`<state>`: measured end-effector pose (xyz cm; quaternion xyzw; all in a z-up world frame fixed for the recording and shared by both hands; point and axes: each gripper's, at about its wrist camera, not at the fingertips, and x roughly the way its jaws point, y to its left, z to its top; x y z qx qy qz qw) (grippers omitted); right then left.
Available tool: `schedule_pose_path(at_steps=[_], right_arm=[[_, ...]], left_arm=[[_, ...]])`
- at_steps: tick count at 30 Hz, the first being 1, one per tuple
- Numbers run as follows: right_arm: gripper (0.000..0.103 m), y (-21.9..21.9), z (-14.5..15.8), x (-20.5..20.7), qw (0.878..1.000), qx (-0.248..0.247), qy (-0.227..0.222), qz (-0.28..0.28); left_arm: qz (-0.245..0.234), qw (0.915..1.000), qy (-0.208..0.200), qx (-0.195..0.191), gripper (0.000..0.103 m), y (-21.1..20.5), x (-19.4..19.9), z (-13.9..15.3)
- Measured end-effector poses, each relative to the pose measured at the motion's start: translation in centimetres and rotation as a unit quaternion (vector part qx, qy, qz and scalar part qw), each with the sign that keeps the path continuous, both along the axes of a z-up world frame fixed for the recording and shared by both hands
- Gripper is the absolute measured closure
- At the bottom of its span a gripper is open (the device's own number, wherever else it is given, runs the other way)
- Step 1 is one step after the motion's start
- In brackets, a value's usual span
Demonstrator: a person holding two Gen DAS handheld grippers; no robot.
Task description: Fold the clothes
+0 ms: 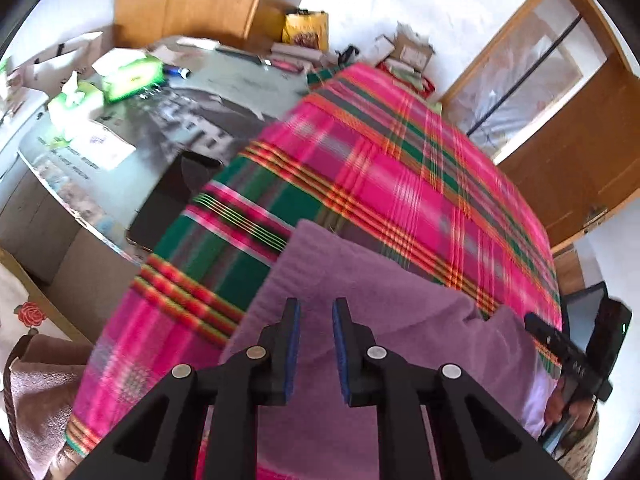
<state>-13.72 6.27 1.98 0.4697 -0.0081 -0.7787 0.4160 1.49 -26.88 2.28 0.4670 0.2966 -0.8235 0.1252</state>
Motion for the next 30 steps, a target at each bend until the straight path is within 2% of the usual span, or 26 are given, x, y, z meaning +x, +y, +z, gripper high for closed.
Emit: schedule_pose_path(at_steps=[4,7,9,12,15,19,30], right_arm=[[0.059,-0.8,-1.2,-1.8,0.999,-0.009,-0.04,0.028],[0.06,-1.7,-2.0,-2.2,0.996,-0.007,-0.07,0.055],[0.072,-2.2,-2.4,-2.4,0.994,-0.006,-0.086,0.07],[0.087,-2.0,-1.9,-2.0,0.994,-0.007,-0.078,0.081],[0.094,-1.5,-0.9,-0.9,0.994,-0.023,-0.055,0.088],[0.097,-0.9,0.0,0.8,0.992,-0.047,-0.045,0.11],[0.098,0.6,-0.3,4.9,0.988,-0.071,-0.046,0.128]], left_arm=[[0.012,0.9998,-0.008,0.015,0.087,-0.5,-0.6,-1.0],[0.011,0.9998,-0.013,0.007,0.087,-0.2,-0.8,-1.1],[0.012,0.9998,-0.017,0.006,0.087,-0.2,-0.9,-1.1],[0.019,0.9996,-0.015,0.013,0.087,-0.4,-0.8,-1.2],[0.021,0.9996,-0.015,0.01,0.087,-0.3,-1.0,-1.3],[0.024,0.9995,-0.02,-0.002,0.087,0.0,-1.2,-1.3],[0.035,0.9992,-0.019,-0.007,0.087,0.3,-1.0,-1.4]])
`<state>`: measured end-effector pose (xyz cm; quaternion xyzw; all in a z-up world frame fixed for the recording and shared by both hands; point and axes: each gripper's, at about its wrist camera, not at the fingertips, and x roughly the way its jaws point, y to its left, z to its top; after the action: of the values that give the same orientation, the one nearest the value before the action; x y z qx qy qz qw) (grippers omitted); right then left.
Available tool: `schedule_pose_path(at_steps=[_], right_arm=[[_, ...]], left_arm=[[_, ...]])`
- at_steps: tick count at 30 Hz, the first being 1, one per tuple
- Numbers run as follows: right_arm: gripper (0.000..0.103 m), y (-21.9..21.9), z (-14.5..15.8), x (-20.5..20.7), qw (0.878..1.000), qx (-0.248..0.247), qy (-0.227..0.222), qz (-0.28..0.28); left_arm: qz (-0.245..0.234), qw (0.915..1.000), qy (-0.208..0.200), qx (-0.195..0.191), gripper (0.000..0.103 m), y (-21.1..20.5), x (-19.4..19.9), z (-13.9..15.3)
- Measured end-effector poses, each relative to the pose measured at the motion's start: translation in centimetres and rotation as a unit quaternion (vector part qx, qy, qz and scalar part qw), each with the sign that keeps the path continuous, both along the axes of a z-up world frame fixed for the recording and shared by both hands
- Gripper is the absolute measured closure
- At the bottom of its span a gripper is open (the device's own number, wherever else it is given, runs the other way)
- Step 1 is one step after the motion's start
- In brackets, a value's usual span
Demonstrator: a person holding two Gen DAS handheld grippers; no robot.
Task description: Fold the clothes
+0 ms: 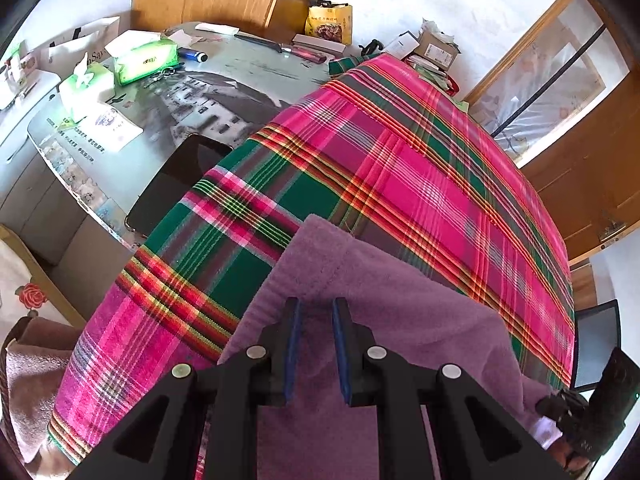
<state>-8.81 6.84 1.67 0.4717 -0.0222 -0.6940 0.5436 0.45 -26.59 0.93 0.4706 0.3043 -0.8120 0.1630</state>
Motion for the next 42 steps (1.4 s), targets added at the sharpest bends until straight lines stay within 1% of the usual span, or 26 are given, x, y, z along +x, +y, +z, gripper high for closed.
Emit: schedule_pose_path(at_steps=[3,8,9,12,14,16,18,21,26,29,31,33,35,37,39,40,42], right_arm=[[0.098,-0.2,-0.6,0.8,1.0,0.007,0.003,0.003],[0.099,-0.6,-2.5,1.3,1.0,0.013,-0.027,-0.004],[0.096,-0.5,-2.9,1.2,0.999,0.013,-0.034,-0.009],[0.096,-0.2,-3.8,0.6,0.997,0.009,-0.07,-0.021],[0.096,0.0,-4.1,0.4,0.997,0.007,-0.078,-0.023],[0.094,-0.1,-3.9,0.5,0.997,0.009,-0.073,-0.022],[0.089,0.0,-3.7,0.7,0.998,0.015,-0.064,-0.02],[0.084,0.5,-3.1,1.0,0.999,0.02,-0.041,-0.025],[0.081,1.5,-2.3,0.6,0.998,0.026,-0.024,-0.047],[0.078,1.5,-2.4,0.1,0.998,0.032,-0.032,-0.051],[0.074,1.2,-2.3,0.4,0.998,0.038,-0.024,-0.047],[0.065,0.9,-2.1,0.7,0.998,0.042,-0.014,-0.043],[0.064,0.6,-2.0,0.8,0.998,0.047,-0.008,-0.041],[0.06,0.1,-1.9,0.9,0.998,0.051,0.0,-0.034],[0.049,-0.4,-1.8,0.8,0.998,0.049,0.006,-0.025],[0.046,-0.6,-1.6,0.8,0.999,0.044,0.01,-0.02],[0.045,-1.3,-1.4,0.8,0.999,0.044,0.024,-0.013]], left_arm=[[0.001,1.0,-0.001,-0.004,0.087,0.1,0.0,0.0],[0.003,1.0,0.002,-0.006,0.087,0.2,0.1,0.1],[0.003,1.0,0.002,-0.006,0.087,0.2,0.1,0.0],[0.004,1.0,0.001,-0.007,0.087,0.3,0.1,0.0],[0.005,1.0,0.002,-0.007,0.087,0.3,0.1,0.0],[0.005,1.0,0.003,-0.007,0.087,0.3,0.1,0.0],[0.005,1.0,0.003,-0.006,0.087,0.3,0.1,0.0],[0.004,1.0,0.005,-0.006,0.087,0.3,0.1,0.0],[0.004,0.9999,0.007,-0.008,0.087,0.4,0.1,0.0],[0.003,0.9999,0.009,-0.009,0.087,0.4,0.2,0.0],[0.004,0.9999,0.012,-0.007,0.087,0.4,0.3,-0.1],[0.003,0.9999,0.011,-0.007,0.087,0.4,0.3,-0.1],[0.002,0.9999,0.011,-0.009,0.087,0.4,0.3,-0.1],[0.001,0.9999,0.011,-0.01,0.087,0.4,0.2,-0.1],[0.001,0.9999,0.012,-0.01,0.087,0.4,0.3,-0.1],[0.001,0.9999,0.013,-0.009,0.087,0.4,0.3,-0.1],[0.001,0.9999,0.014,-0.009,0.087,0.4,0.4,0.0]])
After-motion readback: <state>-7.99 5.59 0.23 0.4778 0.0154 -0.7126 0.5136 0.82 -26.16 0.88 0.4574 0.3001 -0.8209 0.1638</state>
